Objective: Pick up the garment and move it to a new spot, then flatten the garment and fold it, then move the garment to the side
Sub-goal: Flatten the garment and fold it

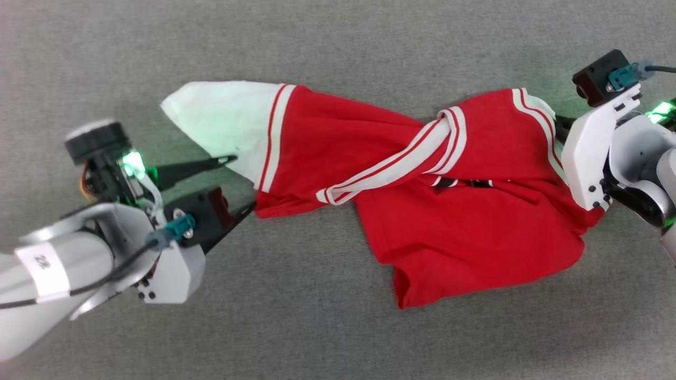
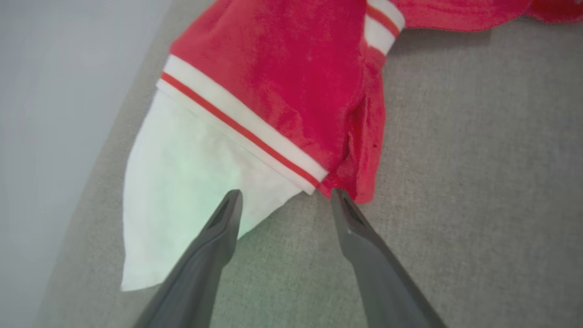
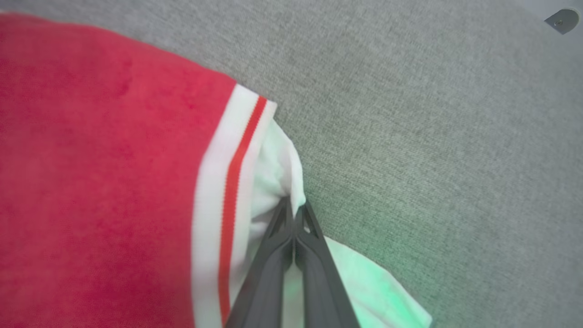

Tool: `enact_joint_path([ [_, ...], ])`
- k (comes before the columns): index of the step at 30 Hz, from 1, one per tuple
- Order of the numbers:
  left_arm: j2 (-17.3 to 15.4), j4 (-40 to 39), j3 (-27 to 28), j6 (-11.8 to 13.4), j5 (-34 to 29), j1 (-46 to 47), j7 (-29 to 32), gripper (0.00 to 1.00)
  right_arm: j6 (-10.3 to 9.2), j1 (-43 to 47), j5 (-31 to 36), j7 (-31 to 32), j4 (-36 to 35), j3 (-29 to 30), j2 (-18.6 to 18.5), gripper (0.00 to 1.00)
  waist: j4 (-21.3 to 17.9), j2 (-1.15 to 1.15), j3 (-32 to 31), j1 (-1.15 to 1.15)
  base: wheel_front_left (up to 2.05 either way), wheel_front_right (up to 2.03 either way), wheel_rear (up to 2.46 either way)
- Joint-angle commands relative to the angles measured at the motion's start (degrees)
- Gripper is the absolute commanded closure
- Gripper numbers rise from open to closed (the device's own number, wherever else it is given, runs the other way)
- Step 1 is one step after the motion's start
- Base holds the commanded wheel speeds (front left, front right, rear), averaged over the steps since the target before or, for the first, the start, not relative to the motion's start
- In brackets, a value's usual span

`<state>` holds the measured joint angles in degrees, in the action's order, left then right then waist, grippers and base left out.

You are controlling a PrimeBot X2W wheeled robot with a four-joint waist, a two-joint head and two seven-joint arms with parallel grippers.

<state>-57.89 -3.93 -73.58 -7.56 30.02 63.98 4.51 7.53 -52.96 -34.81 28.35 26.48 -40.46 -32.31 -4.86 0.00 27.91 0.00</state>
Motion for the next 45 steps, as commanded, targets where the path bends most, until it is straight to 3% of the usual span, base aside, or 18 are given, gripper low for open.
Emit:
enact_joint_path([
  [1,-0.3,0.2,0.5,0.2,-1.5,-0.2,0.8,0.00,-0.07,1.4,-0.1,0.5,2.0,-1.8,0.8,1.00,-0.7,0.00,0.6,0.00,0.00,0.00,0.00],
  [18,2.9,8.1,-0.1,0.1,-13.0,-2.2,-2.4,0.00,-0.08,-1.4,-1.4,-1.8,3.9,-5.4,3.0,1.00,-1.7,0.00,2.0,0.00,0.00,0.00,0.00],
  [19,2.9,8.2,-0.2,0.1,-13.1,-2.7,-2.1,0.22,-0.08,-1.5,-1.5,-1.8,4.1,-5.6,3.1,1.00,-1.8,0.00,2.0,0.00,0.00,0.00,0.00],
  [20,2.9,8.3,-0.2,0.1,-13.0,-3.0,-2.0,0.71,-0.08,-1.5,-1.6,-1.9,4.1,-5.8,3.3,1.00,-1.9,0.00,2.0,0.00,0.00,0.00,0.00],
  [21,3.0,8.5,-0.2,0.1,-12.1,-2.8,-2.3,1.00,-0.08,-1.6,-1.7,-2.1,4.2,-6.0,3.3,1.00,-2.0,0.00,2.0,0.00,0.00,0.00,0.00],
  [23,3.1,8.7,-0.2,0.1,-11.3,-2.5,-2.5,1.00,-0.08,-1.8,-1.8,-2.4,4.3,-6.1,3.3,1.00,-2.1,0.00,1.9,0.00,0.00,0.00,0.00],
  [32,4.4,9.8,0.3,0.1,8.8,4.0,-5.0,1.00,-0.08,-2.8,-3.2,-9.5,1.7,-0.5,0.7,1.00,-2.5,0.00,-0.2,0.00,0.00,0.00,0.00],
  [38,5.8,10.7,0.2,0.1,32.1,10.5,-7.7,1.00,-0.08,-4.1,-1.9,-12.5,-0.3,7.4,-0.6,1.00,-3.0,0.00,-0.7,0.00,0.00,0.00,0.00],
  [43,9.3,15.6,1.6,0.1,46.7,16.0,-6.0,1.00,-0.08,-6.1,2.0,-14.8,1.9,16.6,2.9,1.00,-3.7,0.00,-0.3,0.00,0.00,0.00,0.00],
  [45,11.3,20.2,3.7,0.1,51.4,18.5,-5.1,1.00,-0.08,-8.5,4.1,-16.6,4.0,21.6,6.4,1.00,-4.4,0.00,0.3,0.00,0.00,0.00,0.00],
])
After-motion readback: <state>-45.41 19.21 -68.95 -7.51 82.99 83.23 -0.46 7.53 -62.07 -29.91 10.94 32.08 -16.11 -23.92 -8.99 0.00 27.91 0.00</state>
